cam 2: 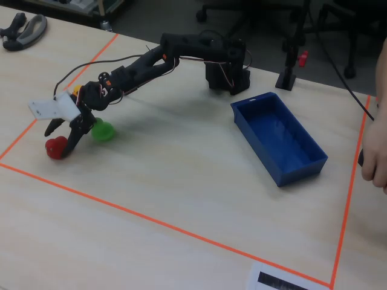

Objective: Grasp red duck and put it into box.

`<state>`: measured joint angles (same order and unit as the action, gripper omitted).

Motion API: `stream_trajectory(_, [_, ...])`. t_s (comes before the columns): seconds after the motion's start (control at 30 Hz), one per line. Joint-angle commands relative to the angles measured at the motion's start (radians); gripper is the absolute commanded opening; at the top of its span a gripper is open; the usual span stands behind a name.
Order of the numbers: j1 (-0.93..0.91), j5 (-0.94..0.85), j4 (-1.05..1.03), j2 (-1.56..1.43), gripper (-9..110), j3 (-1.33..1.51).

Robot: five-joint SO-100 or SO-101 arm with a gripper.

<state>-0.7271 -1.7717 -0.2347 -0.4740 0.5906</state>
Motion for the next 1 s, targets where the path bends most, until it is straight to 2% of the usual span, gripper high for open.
stream_trajectory(0.0, [-0.011,-0.012,-0.003,-0.017,33,-0.064])
stream_trajectory(0.33, [-0.009,-0.014,-0.032,0.023,26,-0.083])
stream_trajectory(0.53, [0.015,-0.006,-0.084,0.043,14,-0.101])
stream_trajectory(0.63, [0.037,0.021,-0.11,0.057,1,-0.115])
stream_trajectory(0.97, [0.063,0.104,-0.161,0.063,0,-0.149])
